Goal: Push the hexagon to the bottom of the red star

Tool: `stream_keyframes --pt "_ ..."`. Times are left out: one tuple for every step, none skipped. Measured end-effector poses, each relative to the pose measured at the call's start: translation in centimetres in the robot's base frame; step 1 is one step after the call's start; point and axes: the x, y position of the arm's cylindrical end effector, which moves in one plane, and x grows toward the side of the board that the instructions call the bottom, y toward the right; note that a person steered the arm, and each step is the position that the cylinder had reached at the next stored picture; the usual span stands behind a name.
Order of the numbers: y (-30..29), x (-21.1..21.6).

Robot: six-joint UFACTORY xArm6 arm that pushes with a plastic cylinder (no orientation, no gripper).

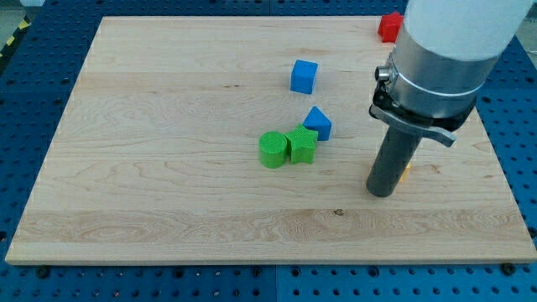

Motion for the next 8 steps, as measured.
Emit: stream_keyframes --pt "2.5 1.4" --pt "3.9 1.7" --pt "3.9 1.7" --pt "4.9 2.4" --pt "6.7 3.1" --pt "6.9 2.5" --pt "5.2 1.8" --pt "1.3 0.6"
